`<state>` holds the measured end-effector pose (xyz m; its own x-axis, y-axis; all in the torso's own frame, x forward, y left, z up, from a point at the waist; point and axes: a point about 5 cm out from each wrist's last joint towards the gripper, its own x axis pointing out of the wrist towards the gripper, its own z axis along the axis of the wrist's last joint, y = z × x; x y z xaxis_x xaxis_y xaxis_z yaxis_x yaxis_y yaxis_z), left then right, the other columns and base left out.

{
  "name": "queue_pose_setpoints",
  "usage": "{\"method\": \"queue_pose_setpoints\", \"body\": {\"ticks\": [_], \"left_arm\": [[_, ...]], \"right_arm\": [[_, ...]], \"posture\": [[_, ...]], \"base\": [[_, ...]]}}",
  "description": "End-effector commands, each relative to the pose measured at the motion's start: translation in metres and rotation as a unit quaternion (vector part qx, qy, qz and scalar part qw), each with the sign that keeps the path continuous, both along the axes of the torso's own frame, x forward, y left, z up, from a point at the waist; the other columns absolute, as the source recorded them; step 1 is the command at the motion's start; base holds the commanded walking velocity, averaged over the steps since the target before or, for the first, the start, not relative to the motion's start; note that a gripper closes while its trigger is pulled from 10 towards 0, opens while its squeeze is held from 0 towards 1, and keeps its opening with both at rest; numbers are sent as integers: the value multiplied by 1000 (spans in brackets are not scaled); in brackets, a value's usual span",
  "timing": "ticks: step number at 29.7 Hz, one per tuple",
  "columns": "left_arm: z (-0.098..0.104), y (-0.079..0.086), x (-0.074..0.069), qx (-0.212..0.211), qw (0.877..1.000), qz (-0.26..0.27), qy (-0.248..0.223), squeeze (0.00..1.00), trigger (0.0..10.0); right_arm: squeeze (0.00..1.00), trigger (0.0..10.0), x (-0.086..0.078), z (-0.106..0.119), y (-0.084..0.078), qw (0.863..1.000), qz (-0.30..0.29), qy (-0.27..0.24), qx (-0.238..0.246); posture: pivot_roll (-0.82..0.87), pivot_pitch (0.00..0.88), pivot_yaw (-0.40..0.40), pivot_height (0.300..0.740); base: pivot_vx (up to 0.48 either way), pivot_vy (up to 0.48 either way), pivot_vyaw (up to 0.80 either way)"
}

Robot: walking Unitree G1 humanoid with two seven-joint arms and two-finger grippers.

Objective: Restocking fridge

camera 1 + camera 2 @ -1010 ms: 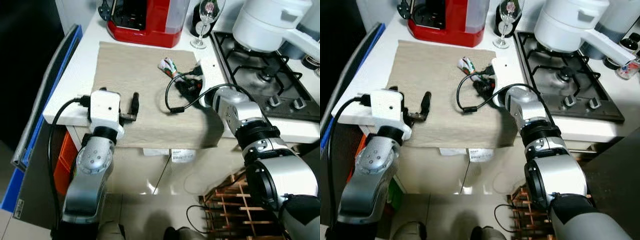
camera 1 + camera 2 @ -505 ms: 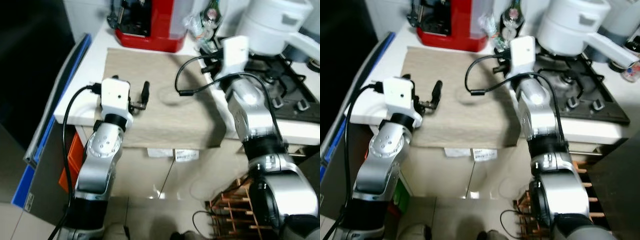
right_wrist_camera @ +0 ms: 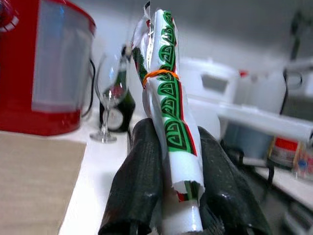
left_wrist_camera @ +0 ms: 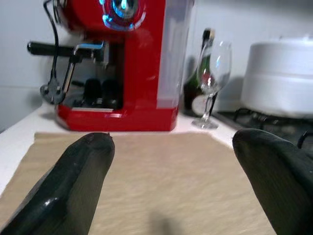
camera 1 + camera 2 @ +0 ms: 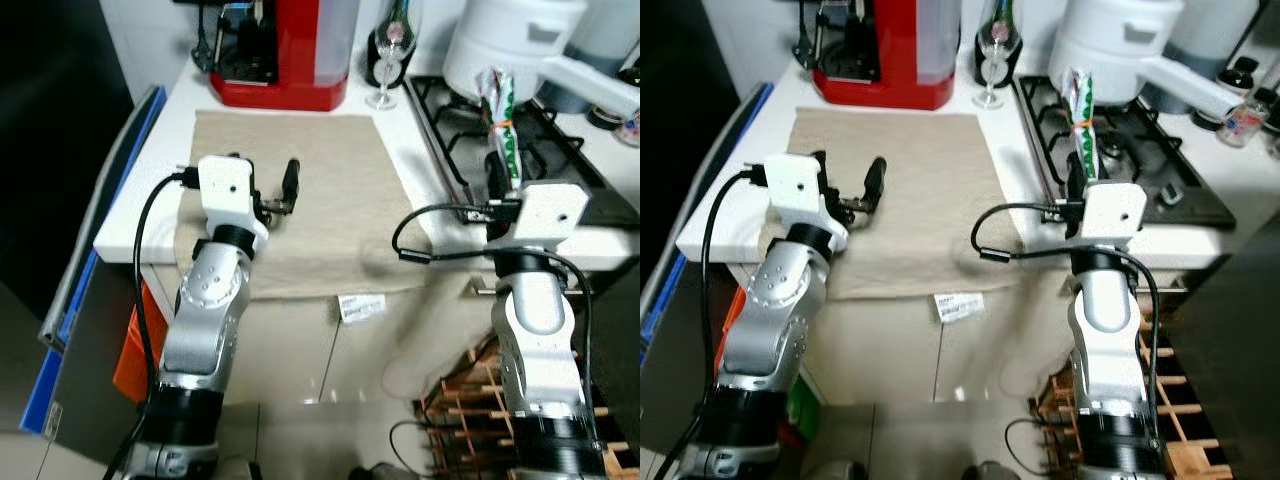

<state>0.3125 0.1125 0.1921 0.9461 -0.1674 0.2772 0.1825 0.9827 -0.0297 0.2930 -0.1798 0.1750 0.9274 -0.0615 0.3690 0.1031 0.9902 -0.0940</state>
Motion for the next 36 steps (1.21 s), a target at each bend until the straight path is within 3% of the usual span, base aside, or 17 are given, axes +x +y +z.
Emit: {"method": "queue_pose_setpoints", "body": {"ticks": [1, 9, 28, 36], "left_arm": [[8, 1, 0, -6, 1000, 9, -20, 0, 10000], [10, -1, 4, -2, 999, 22, -25, 0, 10000], [11, 2, 5, -6, 999, 31, -29, 0, 10000], [10, 3, 5, -2, 999, 43, -27, 0, 10000]], "right_arm": [[0, 0, 3, 1, 2, 1000, 5, 10, 15], [0, 0, 13, -4, 19, 997, 61, 45, 23], [0, 0, 19, -8, 19, 995, 66, 66, 37], [0, 0, 21, -9, 21, 994, 73, 69, 33]], "posture": [[-84, 0, -19, 740], [-81, 0, -16, 740], [-76, 0, -19, 740], [-72, 0, -27, 740]], "base": [[0, 0, 0], [0, -179, 0], [0, -299, 0], [0, 0, 0]]}}
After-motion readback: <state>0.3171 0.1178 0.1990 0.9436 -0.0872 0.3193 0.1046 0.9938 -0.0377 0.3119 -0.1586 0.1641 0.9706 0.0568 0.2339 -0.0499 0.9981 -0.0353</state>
